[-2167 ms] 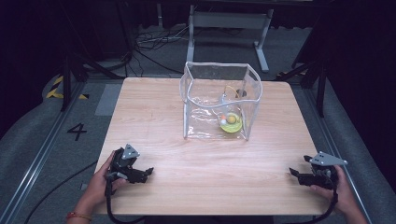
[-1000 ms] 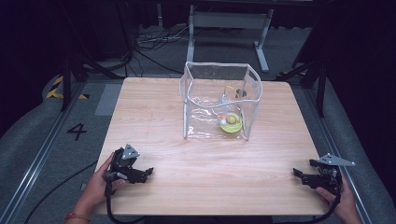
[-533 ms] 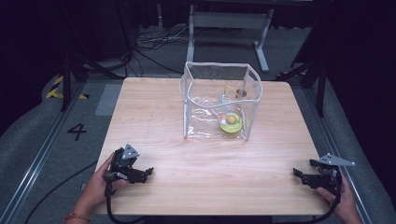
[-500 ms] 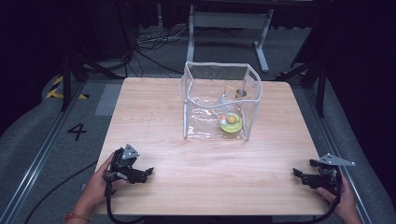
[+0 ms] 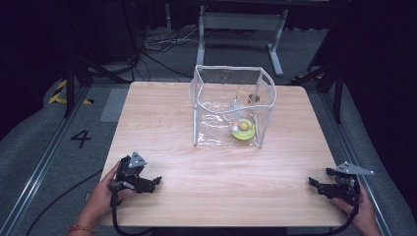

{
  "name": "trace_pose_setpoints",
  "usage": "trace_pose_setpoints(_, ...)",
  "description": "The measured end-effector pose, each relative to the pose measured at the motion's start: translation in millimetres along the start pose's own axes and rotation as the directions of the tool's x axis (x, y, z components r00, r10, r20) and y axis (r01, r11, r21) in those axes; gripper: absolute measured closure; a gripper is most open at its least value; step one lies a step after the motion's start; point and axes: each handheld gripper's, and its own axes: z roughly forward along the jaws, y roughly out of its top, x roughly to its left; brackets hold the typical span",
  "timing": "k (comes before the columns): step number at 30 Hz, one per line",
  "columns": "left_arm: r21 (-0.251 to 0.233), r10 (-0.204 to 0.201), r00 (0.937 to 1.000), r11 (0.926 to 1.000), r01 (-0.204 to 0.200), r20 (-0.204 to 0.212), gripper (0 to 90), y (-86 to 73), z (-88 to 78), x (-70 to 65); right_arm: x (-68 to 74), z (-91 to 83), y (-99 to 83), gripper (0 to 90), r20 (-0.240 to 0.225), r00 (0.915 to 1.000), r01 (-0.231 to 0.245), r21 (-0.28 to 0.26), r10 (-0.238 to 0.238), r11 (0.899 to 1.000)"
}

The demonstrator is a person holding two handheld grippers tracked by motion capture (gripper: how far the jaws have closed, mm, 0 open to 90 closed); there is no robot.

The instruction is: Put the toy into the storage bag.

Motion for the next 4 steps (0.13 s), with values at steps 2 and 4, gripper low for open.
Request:
trace_pose_setpoints(2,0.000,-0.001,1.0000,1.0000,0.001,0.000,0.3,0.0,0.0,0.0,0.0,0.0,0.0,14.9,0.000,1.0000,0.000,0.000,0.000,1.000)
trace_pose_setpoints(4,0.000,0.000,1.0000,1.0000,0.000,0.000,0.3,0.0,0.0,0.0,0.0,0.0,0.0,14.9,0.000,1.0000,0.000,0.000,0.000,1.000)
